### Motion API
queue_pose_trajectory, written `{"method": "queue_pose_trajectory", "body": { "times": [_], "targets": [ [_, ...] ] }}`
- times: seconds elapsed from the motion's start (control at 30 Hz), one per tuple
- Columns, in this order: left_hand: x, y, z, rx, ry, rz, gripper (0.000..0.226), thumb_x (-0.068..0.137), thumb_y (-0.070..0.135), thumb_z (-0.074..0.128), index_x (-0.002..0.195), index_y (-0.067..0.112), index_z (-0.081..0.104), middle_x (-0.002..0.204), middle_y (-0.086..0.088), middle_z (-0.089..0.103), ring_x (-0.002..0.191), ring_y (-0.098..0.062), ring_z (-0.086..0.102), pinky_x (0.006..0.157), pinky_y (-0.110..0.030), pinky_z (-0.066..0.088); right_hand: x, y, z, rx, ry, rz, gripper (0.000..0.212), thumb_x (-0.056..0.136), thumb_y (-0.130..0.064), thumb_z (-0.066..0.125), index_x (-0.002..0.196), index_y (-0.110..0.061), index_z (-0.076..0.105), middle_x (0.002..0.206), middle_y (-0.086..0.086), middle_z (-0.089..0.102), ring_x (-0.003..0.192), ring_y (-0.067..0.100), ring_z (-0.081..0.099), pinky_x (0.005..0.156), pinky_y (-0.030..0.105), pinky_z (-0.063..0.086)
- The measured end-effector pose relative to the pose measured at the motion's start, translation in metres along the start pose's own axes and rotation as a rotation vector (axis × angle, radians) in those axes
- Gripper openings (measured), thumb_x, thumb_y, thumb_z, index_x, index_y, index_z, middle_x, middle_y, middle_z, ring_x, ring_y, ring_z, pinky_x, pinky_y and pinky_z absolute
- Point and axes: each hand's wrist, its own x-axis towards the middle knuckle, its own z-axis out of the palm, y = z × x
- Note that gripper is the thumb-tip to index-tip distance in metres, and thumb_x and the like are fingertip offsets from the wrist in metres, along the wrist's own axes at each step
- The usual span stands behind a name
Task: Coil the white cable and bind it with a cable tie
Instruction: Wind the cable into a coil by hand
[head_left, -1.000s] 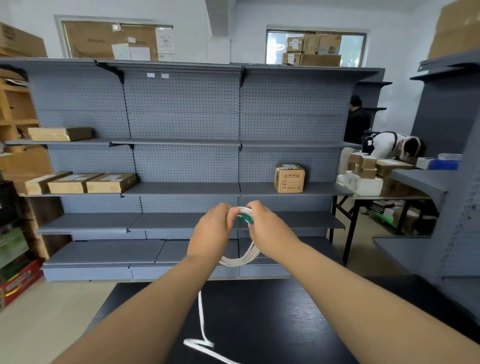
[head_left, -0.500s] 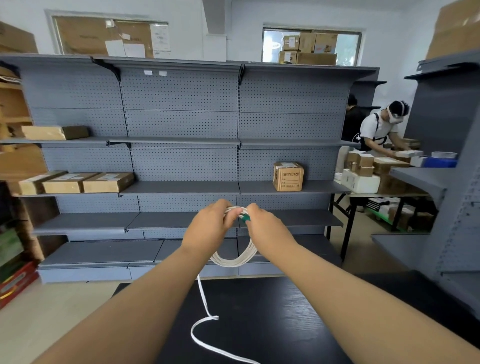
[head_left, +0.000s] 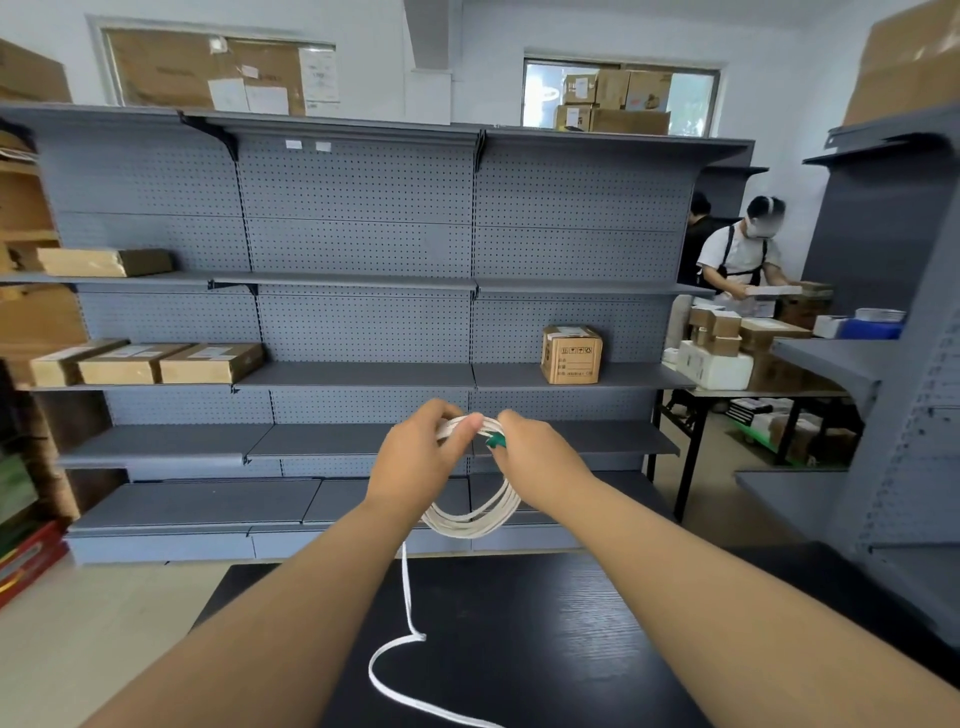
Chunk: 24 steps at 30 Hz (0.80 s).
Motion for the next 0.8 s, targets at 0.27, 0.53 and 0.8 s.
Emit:
{"method": "queue_pose_trajectory", "body": {
  "times": [0.27,0.53,0.8],
  "targets": [
    [-0.013,0.017,0.021,-0.299,0.149,-0.195,0.032,0.086,0.044,0.058,0.085,0.013,0.058,0.063,0.003,0.054,0.063,-0.019,0.055,0.06,-0.027,0.041,-0.004,0.013,0.002,0.15,0.1,0.123,0.012,0.097,-0.022,0.045,0.09,-0.014,0.043,0.098,0.013,0.061,0.08,0.027,0.055,0.066,0.034,0.042],
    [-0.006,0.026,0.018,0.276,0.026,0.077,0.041,0.086,0.052,0.052,0.102,0.015,0.054,0.085,-0.005,0.062,0.081,-0.028,0.056,0.067,-0.035,0.042,-0.011,0.023,-0.016,0.146,0.041,-0.139,0.018,0.094,-0.023,0.049,0.11,-0.014,0.049,0.095,0.004,0.059,0.082,0.022,0.052,0.066,0.032,0.04],
    [-0.007,0.029,0.023,0.211,-0.097,0.112,0.035,0.084,0.048,0.059,0.104,0.019,0.055,0.086,0.004,0.063,0.08,-0.018,0.056,0.066,-0.028,0.038,-0.01,0.039,-0.022,0.082,0.023,-0.127,0.01,0.097,-0.018,0.042,0.089,-0.012,0.046,0.087,0.008,0.054,0.078,0.024,0.049,0.063,0.031,0.034]
  ]
}}
